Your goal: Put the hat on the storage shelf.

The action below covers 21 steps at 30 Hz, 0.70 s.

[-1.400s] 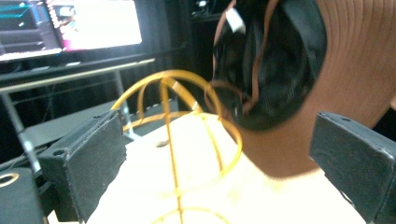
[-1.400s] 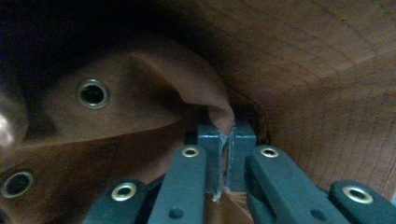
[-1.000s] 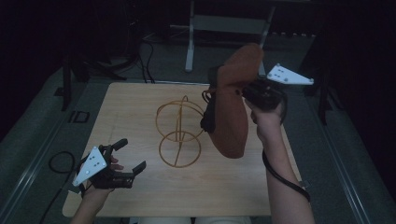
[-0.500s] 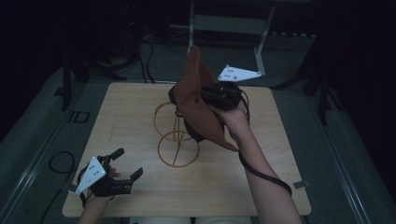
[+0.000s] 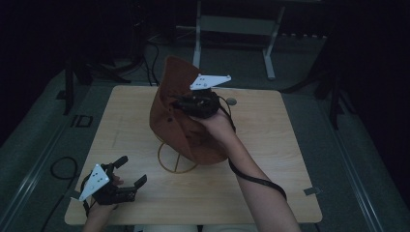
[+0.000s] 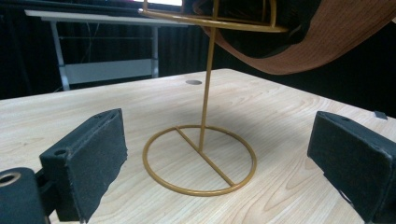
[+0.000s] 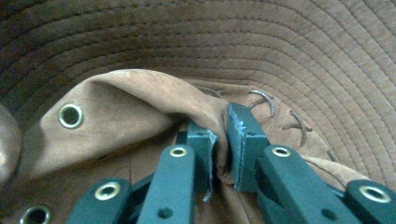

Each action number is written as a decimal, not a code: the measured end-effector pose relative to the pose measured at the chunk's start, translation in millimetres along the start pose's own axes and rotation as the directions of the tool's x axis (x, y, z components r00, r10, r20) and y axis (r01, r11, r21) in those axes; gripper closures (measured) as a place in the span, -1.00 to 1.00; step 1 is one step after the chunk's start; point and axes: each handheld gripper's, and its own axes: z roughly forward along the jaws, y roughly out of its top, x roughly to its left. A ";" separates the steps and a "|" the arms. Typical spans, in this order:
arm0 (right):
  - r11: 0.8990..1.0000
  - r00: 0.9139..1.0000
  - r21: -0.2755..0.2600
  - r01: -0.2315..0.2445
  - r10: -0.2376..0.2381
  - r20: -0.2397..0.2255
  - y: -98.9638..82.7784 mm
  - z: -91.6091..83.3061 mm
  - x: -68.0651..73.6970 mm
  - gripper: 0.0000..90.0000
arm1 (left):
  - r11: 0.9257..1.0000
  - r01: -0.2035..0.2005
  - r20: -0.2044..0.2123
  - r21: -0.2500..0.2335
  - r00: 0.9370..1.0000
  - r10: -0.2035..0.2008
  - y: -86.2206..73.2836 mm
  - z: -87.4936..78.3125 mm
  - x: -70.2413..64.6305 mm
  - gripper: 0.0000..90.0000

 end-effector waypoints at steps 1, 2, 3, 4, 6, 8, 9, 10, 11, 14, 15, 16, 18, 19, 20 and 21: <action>1.000 1.000 0.025 0.004 -0.005 0.016 0.2 3.5 1.4 0.51 | 1.000 0.001 -0.001 0.001 1.000 -0.001 -0.3 -0.1 0.0 -0.88; 1.000 1.000 0.025 0.004 -0.005 0.016 0.2 3.5 1.4 0.51 | 1.000 0.000 0.000 0.002 1.000 0.000 -0.6 -0.2 0.2 -0.88; 0.999 0.999 0.042 0.023 -0.024 0.031 -0.4 7.9 4.1 0.29 | 1.000 0.001 0.000 0.003 1.000 -0.001 -1.1 -0.1 0.4 -0.88; 0.999 0.999 0.042 0.023 -0.024 0.031 -0.4 7.9 4.1 0.29 | 1.000 0.005 0.001 0.003 1.000 -0.005 -1.6 -0.1 0.8 -0.88; 0.998 0.998 0.050 0.044 -0.046 0.047 -1.0 11.1 8.6 0.13 | 1.000 0.009 0.000 0.005 1.000 -0.009 -2.3 0.2 1.3 -0.88; 0.997 0.997 0.054 0.053 -0.056 0.048 -1.2 11.8 9.7 0.05 | 1.000 0.010 0.001 0.006 1.000 -0.010 -2.8 0.3 1.7 -0.88; 0.996 0.997 0.060 0.063 -0.066 0.050 -1.1 12.8 11.5 -0.04 | 1.000 0.016 0.003 0.003 1.000 -0.016 -3.2 0.3 2.2 -0.88; 0.995 0.996 0.066 0.076 -0.079 0.048 -0.6 13.4 13.8 -0.13 | 1.000 0.019 0.003 0.005 1.000 -0.019 -3.4 0.4 2.5 -0.88; 0.994 0.995 0.070 0.079 -0.083 0.050 -0.1 13.6 15.0 -0.18 | 1.000 0.022 0.004 0.002 1.000 -0.022 -3.8 0.4 2.9 -0.88; 0.993 0.994 0.070 0.095 -0.099 0.055 1.4 13.5 18.2 -0.43 | 1.000 0.030 0.005 0.005 1.000 -0.030 -5.1 0.6 3.5 -0.88; 0.992 0.991 0.070 0.109 -0.114 0.070 1.7 12.3 19.9 -0.48 | 1.000 0.030 0.006 0.005 1.000 -0.030 -5.7 0.6 3.7 -0.89; 0.990 0.988 0.074 0.122 -0.129 0.090 2.1 11.0 22.1 -0.55 | 0.999 0.033 0.008 0.008 0.999 -0.033 -6.0 0.8 3.8 -0.88; 0.988 0.984 0.080 0.133 -0.142 0.109 3.1 8.7 23.9 -0.62 | 0.999 0.036 0.009 0.006 0.999 -0.036 -6.7 1.0 4.1 -0.88; 0.988 0.984 0.083 0.131 -0.139 0.109 4.1 6.3 23.8 -0.67 | 0.999 0.039 0.009 0.006 0.999 -0.039 -6.8 1.0 4.4 -0.88; 0.988 0.985 0.085 0.125 -0.134 0.110 4.9 3.8 23.6 -0.69 | 0.999 0.039 0.008 0.007 0.999 -0.039 -6.8 1.0 4.5 -0.88; 0.989 0.986 0.084 0.118 -0.127 0.109 5.3 1.6 22.7 -0.69 | 0.999 0.037 0.005 0.004 0.999 -0.037 -6.8 0.6 4.7 -0.88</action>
